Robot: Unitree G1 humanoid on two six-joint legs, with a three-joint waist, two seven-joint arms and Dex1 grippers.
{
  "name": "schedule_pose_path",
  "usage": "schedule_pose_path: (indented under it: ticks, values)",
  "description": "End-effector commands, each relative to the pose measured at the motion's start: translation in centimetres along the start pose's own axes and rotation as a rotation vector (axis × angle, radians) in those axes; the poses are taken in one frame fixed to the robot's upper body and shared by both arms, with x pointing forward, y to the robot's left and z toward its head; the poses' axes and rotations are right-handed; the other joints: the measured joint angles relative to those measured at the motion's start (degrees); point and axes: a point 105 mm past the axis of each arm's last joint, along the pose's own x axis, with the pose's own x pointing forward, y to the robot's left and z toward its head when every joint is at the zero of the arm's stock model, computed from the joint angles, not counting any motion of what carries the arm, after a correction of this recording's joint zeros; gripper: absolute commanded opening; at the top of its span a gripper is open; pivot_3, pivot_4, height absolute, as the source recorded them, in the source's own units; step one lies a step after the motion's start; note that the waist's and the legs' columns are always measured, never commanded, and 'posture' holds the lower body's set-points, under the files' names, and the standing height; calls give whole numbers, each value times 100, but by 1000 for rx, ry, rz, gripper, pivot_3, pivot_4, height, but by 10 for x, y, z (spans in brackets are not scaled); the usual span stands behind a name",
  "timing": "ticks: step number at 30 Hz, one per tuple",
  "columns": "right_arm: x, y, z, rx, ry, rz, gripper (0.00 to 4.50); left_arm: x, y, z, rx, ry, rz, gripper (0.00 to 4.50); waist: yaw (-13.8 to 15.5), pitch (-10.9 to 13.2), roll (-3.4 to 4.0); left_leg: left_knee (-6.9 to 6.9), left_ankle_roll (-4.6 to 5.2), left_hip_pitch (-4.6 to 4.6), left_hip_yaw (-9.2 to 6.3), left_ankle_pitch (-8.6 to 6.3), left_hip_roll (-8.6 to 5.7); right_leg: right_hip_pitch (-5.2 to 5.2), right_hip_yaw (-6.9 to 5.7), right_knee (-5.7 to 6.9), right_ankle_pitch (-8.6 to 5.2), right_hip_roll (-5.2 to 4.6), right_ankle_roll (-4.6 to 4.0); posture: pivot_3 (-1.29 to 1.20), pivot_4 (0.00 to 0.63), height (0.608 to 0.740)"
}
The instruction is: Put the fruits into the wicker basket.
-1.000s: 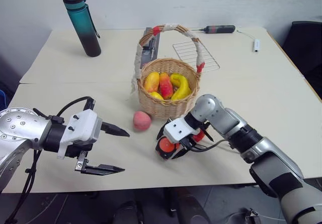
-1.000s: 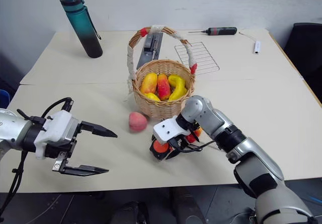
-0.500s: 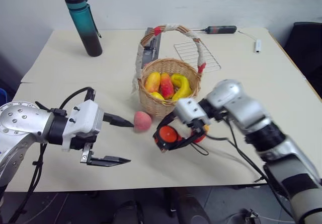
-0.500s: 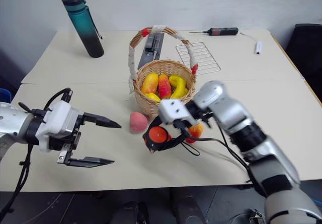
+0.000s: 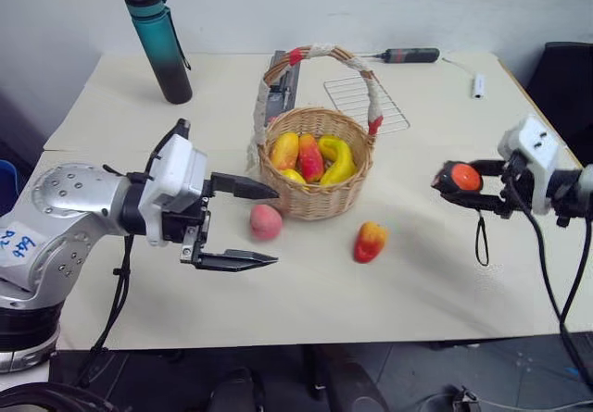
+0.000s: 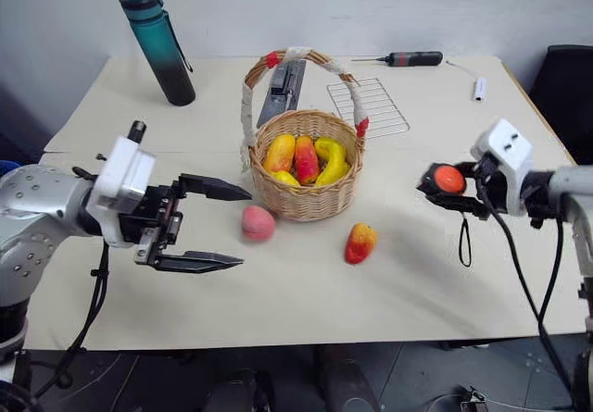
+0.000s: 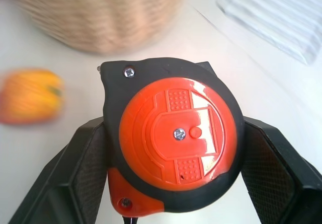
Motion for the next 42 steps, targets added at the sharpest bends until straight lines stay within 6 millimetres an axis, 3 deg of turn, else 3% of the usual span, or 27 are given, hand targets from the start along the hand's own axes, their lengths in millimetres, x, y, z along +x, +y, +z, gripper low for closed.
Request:
schedule_pose_path:
  ticks: [1,6,7,10,16,18,21,24,28,32,36,42]
  values:
    - [-7,-24,-16,28,15,-184,3209,-1,2,4,47,12,-3,4500,-33,2,3,-1,-1,0,-1,1,-1,-1,0,2,0,0,0,0,150,740]
    - [-11,-41,-44,99,71,-312,3209,-3,5,4,55,17,-1,4500,-51,5,8,-1,-2,1,1,1,-1,-3,1,5,-1,0,3,0,150,740]
    - [-13,-43,-46,117,70,-322,3559,-3,5,4,56,17,0,4500,-48,5,8,-2,-2,2,1,1,-1,-2,1,5,-2,0,4,0,150,740]
    - [-20,-44,-35,174,20,-310,4472,-3,4,4,57,15,0,4500,-46,5,8,-1,-2,2,1,1,-2,-2,2,5,-2,-1,4,0,150,740]
    - [-37,-47,-20,134,5,-292,4472,-6,5,1,46,16,30,4500,-36,5,8,-1,-2,2,1,1,-2,-1,1,5,-3,-1,7,0,150,740]
    - [-41,-31,7,81,-83,-159,4472,-11,7,-4,21,20,86,4500,-44,7,13,-2,-2,2,1,1,-2,-1,2,5,-3,-1,8,0,150,740]
    - [-44,19,42,13,-195,121,4472,-25,13,-14,-37,45,219,4500,-54,12,20,-7,-4,5,0,1,4,-1,2,9,-4,5,9,0,150,740]
    - [-49,62,60,-45,-250,319,4472,-38,13,-27,-87,93,363,4500,-38,14,16,-8,-12,7,-13,1,14,3,-9,11,-6,11,10,0,150,740]
    - [-49,95,75,-31,-293,430,4472,-58,1,-50,-165,197,520,4500,-35,17,9,-7,-4,3,-13,-3,6,2,-7,7,-6,-1,10,0,150,740]
    - [-51,114,78,-43,-307,494,4472,-66,-3,-61,-214,205,626,4500,20,20,-10,-6,23,1,-16,-18,2,5,-9,-4,-5,-4,9,0,150,740]
    - [-48,127,74,-74,-316,496,4472,-55,7,-73,-243,128,689,4500,131,17,-15,-6,44,-1,-18,-30,-7,11,-8,-17,-3,-11,14,0,150,740]
    - [-47,134,63,-69,-306,485,4472,-26,37,-86,-282,94,696,4500,176,14,-36,-3,56,-9,-19,-33,-15,16,-5,-30,9,-16,28,0,150,740]
